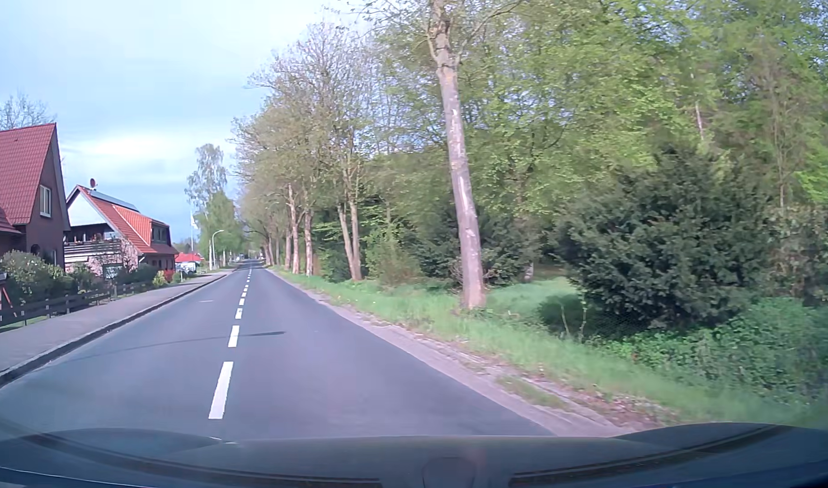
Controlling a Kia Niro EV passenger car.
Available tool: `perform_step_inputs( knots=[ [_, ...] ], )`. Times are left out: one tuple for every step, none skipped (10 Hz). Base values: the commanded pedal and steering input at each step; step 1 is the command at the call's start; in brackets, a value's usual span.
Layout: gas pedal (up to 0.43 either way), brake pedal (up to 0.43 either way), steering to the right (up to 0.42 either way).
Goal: Follow the waypoints while adhering to traffic rules and regulations
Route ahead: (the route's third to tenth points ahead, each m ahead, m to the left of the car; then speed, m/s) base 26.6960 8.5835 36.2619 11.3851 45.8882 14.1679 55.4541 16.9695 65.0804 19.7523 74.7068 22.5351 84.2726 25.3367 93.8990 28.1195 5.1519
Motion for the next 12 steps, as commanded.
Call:
perform_step_inputs(
  knots=[
    [0.138,0.0,-0.2],
    [0.138,0.0,-0.16],
    [0.138,0.0,-0.14],
    [0.138,0.0,-0.138],
    [0.138,0.0,-0.136],
    [0.138,0.0,-0.117],
    [0.13,0.0,-0.102],
    [0.13,0.0,-0.092],
    [0.13,0.0,-0.092],
    [0.13,0.0,-0.092],
    [0.13,0.0,-0.093],
    [0.13,0.0,-0.092]
  ],
)
